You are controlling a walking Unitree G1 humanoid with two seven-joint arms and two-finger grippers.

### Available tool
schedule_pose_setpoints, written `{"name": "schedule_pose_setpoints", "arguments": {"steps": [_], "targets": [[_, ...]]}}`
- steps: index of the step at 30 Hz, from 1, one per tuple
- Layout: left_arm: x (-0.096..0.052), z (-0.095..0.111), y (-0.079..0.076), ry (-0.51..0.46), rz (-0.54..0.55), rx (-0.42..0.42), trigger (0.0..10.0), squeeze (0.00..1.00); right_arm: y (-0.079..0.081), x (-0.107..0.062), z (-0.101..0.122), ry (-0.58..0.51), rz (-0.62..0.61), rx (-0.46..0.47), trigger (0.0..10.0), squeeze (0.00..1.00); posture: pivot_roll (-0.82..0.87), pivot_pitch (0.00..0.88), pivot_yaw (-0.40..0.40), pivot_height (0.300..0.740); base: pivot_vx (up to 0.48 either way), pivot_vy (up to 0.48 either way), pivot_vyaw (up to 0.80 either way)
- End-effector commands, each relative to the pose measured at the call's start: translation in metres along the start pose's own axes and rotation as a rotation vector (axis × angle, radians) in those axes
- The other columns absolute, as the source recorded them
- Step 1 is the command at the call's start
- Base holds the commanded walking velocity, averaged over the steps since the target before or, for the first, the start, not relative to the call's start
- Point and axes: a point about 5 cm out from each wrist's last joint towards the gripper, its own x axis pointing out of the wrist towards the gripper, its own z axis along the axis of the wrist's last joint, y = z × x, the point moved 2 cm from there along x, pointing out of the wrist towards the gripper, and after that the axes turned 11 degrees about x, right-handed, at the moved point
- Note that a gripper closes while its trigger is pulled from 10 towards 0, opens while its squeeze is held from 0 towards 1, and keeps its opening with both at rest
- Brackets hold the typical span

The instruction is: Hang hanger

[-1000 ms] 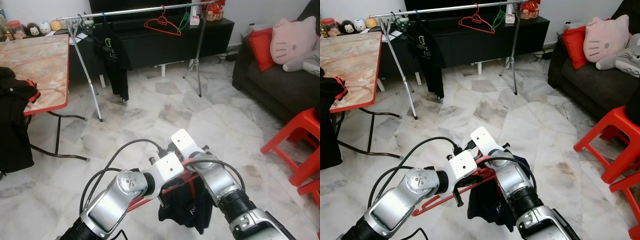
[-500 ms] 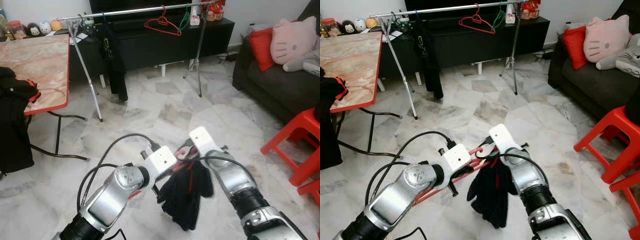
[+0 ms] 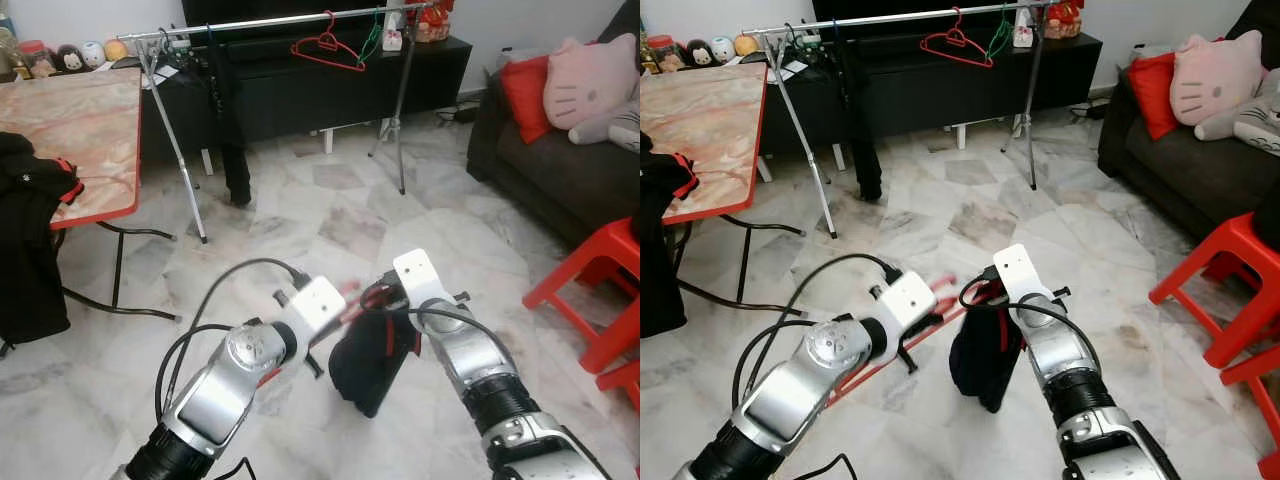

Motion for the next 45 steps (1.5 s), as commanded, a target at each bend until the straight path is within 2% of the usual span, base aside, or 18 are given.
{"name": "schedule_pose_setpoints", "arguments": {"steps": [1,4,6,7,10,13,15,19,23,31,34,38,42,45], "targets": [[-0.005,-0.001,0.016,-0.003,0.084,-0.002,10.0,0.00,-0.014,0.001,0.003,-0.011,-0.064,0.068,10.0,0.00,0.04,0.000,-0.040,0.740,0.000,0.000,0.00],[-0.010,0.000,0.025,-0.035,0.132,-0.020,10.0,0.00,-0.042,0.001,0.006,-0.055,-0.192,0.194,10.0,0.00,0.04,0.000,-0.040,0.740,0.000,0.000,0.00],[-0.011,0.000,0.028,-0.040,0.158,-0.027,10.0,0.00,-0.051,0.001,0.007,-0.076,-0.225,0.258,10.0,0.00,0.04,0.000,-0.040,0.740,0.000,0.000,0.00],[-0.011,-0.001,0.031,-0.041,0.184,-0.029,10.0,0.00,-0.053,0.000,0.007,-0.089,-0.226,0.321,10.0,0.00,0.04,0.000,-0.040,0.740,0.000,0.000,0.00],[-0.011,-0.001,0.038,-0.049,0.235,-0.054,10.0,0.00,-0.049,0.001,0.005,-0.085,-0.196,0.342,10.0,0.00,0.04,0.000,-0.040,0.740,0.000,0.000,0.00],[-0.011,0.002,0.046,-0.070,0.292,-0.115,10.0,0.00,-0.042,0.000,0.003,-0.080,-0.176,0.357,10.0,0.00,0.04,0.000,-0.040,0.740,0.000,0.000,0.00],[-0.010,0.001,0.043,-0.069,0.250,-0.136,10.0,0.00,-0.037,0.001,0.002,-0.080,-0.166,0.357,10.0,0.00,0.04,0.000,-0.039,0.740,0.000,0.000,0.00],[-0.013,-0.006,0.017,-0.053,0.011,-0.031,10.0,0.00,-0.027,0.003,0.007,-0.088,-0.099,0.306,10.0,0.00,0.04,0.000,-0.035,0.740,0.000,0.000,0.00],[-0.016,-0.017,0.014,-0.012,-0.024,-0.018,10.0,0.00,-0.029,0.004,0.008,-0.093,-0.104,0.305,10.0,0.00,0.04,0.000,-0.037,0.740,0.000,0.000,0.00],[-0.031,-0.019,-0.004,-0.062,-0.242,0.084,10.0,0.00,-0.034,0.006,0.003,-0.062,-0.123,0.281,10.0,0.00,0.04,0.000,-0.038,0.740,0.000,0.000,0.00],[-0.035,-0.016,-0.006,-0.096,-0.272,0.118,10.0,0.00,-0.035,0.007,-0.001,-0.049,-0.120,0.262,10.0,0.00,0.05,0.000,-0.039,0.740,0.000,0.000,0.00],[-0.037,-0.011,-0.005,-0.124,-0.273,0.091,10.0,0.00,-0.036,0.007,-0.005,-0.034,-0.122,0.251,10.0,0.00,0.05,0.000,-0.039,0.740,0.000,0.000,0.00],[-0.037,-0.016,-0.008,-0.075,-0.311,0.065,10.0,0.00,-0.037,0.008,0.005,-0.070,-0.112,0.270,10.0,0.00,0.04,0.000,-0.035,0.740,0.000,0.000,0.00],[-0.037,-0.015,-0.016,-0.085,-0.351,0.054,10.0,0.00,-0.033,0.009,0.013,-0.088,-0.093,0.273,10.0,0.00,0.04,0.000,-0.035,0.740,0.000,0.000,0.00]]}}
